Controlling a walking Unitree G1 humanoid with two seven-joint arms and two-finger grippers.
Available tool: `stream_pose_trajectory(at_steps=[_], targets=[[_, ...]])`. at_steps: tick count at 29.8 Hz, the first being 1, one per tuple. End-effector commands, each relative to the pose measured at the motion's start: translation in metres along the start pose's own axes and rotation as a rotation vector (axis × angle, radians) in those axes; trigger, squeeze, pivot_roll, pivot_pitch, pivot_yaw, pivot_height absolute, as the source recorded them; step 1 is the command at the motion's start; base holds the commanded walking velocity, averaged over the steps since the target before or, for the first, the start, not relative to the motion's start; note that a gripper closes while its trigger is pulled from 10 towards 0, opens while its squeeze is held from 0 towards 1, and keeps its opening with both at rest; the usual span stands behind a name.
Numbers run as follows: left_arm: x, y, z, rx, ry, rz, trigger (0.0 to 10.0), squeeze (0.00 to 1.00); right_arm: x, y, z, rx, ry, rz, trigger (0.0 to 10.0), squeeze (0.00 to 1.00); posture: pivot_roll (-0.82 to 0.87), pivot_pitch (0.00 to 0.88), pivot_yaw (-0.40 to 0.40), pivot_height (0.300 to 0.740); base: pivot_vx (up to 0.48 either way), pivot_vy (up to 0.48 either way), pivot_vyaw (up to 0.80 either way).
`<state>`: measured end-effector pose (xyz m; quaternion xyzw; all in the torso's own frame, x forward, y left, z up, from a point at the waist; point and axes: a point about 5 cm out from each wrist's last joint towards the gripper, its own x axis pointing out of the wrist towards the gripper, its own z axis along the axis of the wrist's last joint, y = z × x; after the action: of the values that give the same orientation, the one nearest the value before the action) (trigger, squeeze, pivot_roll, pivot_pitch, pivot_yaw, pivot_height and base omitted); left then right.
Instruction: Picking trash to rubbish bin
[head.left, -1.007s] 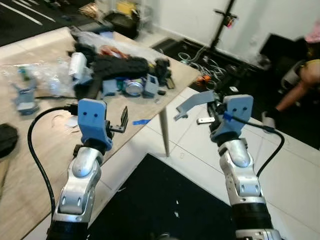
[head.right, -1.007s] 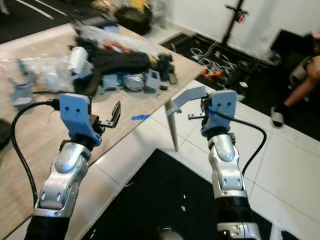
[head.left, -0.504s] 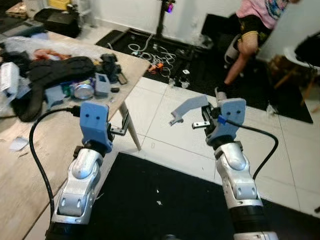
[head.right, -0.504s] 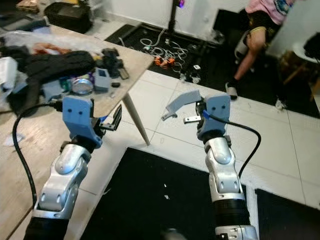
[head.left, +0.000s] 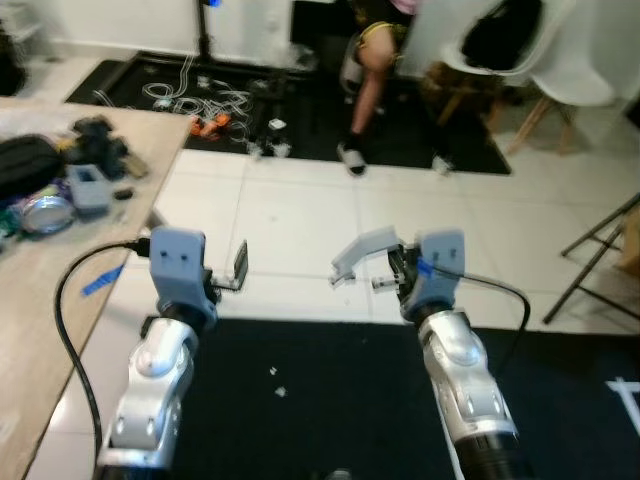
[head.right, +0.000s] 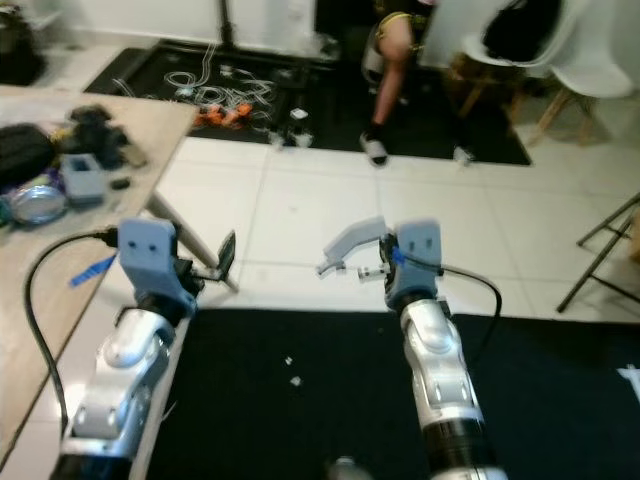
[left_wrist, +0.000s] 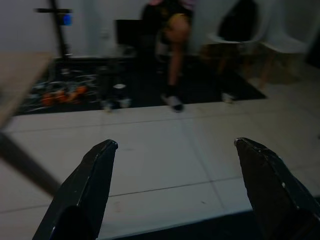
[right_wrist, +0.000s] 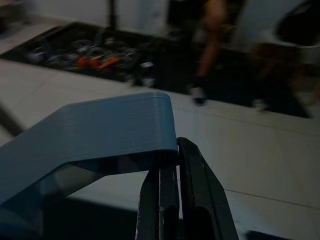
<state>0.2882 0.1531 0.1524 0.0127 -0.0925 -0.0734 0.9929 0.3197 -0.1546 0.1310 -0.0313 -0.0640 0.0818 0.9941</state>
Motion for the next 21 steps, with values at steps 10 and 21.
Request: stream_pose_trajectory(at_steps=[10,21], targets=[[-0.008,0.005,-0.021,0.024,0.084,-0.014,10.0,0.0,-0.012,-0.005,-0.026,0.051,0.076,-0.044,10.0,0.0,0.03,0.126,0.015,0.74,0.0,0.0,-0.8],[0.01,0.006,-0.025,0.084,0.115,-0.102,10.0,0.0,-0.015,-0.005,-0.032,0.097,0.051,-0.134,10.0,0.0,0.06,0.135,0.148,0.74,0.0,0.0,-0.8]])
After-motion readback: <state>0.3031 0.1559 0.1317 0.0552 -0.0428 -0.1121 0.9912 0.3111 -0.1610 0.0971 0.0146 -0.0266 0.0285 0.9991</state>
